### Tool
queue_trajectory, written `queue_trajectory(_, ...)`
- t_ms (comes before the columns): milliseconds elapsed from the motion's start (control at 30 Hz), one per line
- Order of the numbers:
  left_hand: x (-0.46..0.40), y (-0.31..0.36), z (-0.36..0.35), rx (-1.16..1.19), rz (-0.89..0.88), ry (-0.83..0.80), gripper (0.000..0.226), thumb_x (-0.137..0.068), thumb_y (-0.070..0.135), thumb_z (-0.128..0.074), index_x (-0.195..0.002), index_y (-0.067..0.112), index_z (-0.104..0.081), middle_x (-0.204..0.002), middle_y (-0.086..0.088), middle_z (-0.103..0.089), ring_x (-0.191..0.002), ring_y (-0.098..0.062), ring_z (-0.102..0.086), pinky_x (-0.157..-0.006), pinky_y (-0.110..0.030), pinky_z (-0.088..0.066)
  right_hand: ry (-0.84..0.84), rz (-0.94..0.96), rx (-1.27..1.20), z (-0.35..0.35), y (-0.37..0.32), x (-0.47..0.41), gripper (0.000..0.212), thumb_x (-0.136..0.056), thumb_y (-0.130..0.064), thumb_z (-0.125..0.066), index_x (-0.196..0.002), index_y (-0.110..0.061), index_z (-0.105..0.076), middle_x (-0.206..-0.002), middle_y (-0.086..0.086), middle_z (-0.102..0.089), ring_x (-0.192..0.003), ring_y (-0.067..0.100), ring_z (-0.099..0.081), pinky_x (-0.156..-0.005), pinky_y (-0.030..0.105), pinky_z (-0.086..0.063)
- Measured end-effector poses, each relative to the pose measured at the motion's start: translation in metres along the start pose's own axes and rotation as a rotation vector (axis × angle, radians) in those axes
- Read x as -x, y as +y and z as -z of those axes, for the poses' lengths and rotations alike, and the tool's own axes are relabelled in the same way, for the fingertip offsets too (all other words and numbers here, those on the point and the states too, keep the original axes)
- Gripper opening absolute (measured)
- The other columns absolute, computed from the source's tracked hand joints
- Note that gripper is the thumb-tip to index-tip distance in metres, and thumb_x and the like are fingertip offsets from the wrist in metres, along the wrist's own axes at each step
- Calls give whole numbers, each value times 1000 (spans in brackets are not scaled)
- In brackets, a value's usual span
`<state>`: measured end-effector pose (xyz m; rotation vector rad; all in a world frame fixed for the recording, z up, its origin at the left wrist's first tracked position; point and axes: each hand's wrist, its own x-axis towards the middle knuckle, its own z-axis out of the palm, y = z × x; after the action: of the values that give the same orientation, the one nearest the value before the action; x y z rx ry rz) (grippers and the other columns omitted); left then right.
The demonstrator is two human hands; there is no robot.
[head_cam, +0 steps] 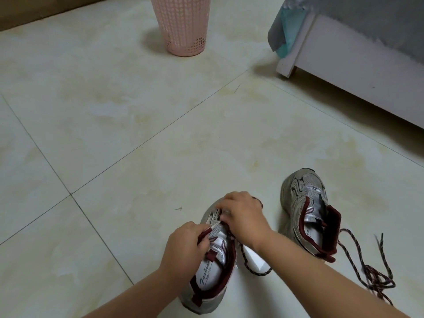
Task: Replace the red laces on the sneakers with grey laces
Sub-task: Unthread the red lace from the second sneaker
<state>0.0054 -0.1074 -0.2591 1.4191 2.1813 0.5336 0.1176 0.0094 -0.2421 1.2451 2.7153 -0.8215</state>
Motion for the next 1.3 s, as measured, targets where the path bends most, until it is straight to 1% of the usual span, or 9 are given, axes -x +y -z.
queue_trajectory(100, 0, 0, 0, -13, 1, -1, 17, -87, 24, -50, -97, 25, -64, -79, 6, -53, -78, -12, -51, -60, -19, -26, -6, 90, 106, -11, -4, 1, 23, -87, -16, -51, -101, -25, -66, -113, -6, -57, -116, 17, -40, -84, 22, -21)
queue_trajectory(233, 0, -1, 0, 6, 7, 8, 17, -87, 24, -50, -96, 25, -64, -81, 5, -57, -76, -11, -52, -60, -18, -29, 38, -209, -217, 0, -4, -5, 29, -79, 3, -46, -65, -22, -48, -75, -7, -54, -80, 18, -51, -65, 27, -36)
queue_trajectory(467, 2, -3, -1, 49, 12, 14, 15, -86, 22, -51, -90, 25, -66, -75, 5, -56, -71, -9, -50, -60, -17, -33, 479, -641, -803, 26, 24, -12, 16, -93, -8, -46, -80, -10, -56, -73, 1, -54, -73, 21, -48, -67, 29, -38)
queue_trajectory(533, 1, -2, -1, 33, 4, 7, 16, -86, 23, -50, -92, 26, -65, -76, 5, -56, -72, -10, -50, -61, -19, -34, 482, -608, -734, 26, 26, -10, 16, -92, -8, -47, -80, -13, -56, -75, 2, -56, -76, 23, -51, -69, 32, -42)
queue_trajectory(633, 1, -2, -1, 26, -3, 0, 18, -86, 24, -50, -96, 28, -65, -81, 6, -58, -75, -9, -51, -63, -19, -34, 317, -365, -235, 16, 20, -3, 22, -90, -5, -46, -101, -17, -62, -107, 5, -61, -101, 25, -52, -86, 37, -43)
queue_trajectory(800, 0, -1, -1, 2, -5, 3, 23, -88, 25, -50, -106, 28, -63, -88, 4, -59, -81, -11, -53, -67, -19, -36, 2, 66, 68, -9, 8, 4, 36, -93, -21, -44, -126, -32, -54, -146, 3, -32, -131, 24, -28, -103, 32, -25)
queue_trajectory(1067, -1, 0, -1, -36, -12, -16, 19, -88, 25, -48, -99, 23, -63, -85, 3, -58, -80, -13, -52, -64, -21, -33, 63, -16, -155, -20, 6, 1, 18, -86, -15, -56, -94, -21, -71, -111, -3, -55, -110, 18, -42, -85, 21, -29)
queue_trajectory(1200, 1, -1, -1, -18, -8, -5, 21, -87, 23, -49, -102, 24, -64, -86, 3, -59, -80, -11, -52, -65, -19, -33, 146, -222, -490, -9, 0, -4, 37, -69, 9, -40, -60, -24, -55, -82, -3, -57, -82, 21, -53, -74, 31, -43)
queue_trajectory(1300, 1, -2, -1, -2, -1, -3, 21, -87, 23, -50, -101, 25, -64, -84, 4, -58, -79, -11, -52, -65, -19, -34, 181, -345, -639, 0, 4, -9, 41, -71, 11, -34, -53, -23, -49, -55, -11, -53, -57, 12, -44, -53, 26, -34)
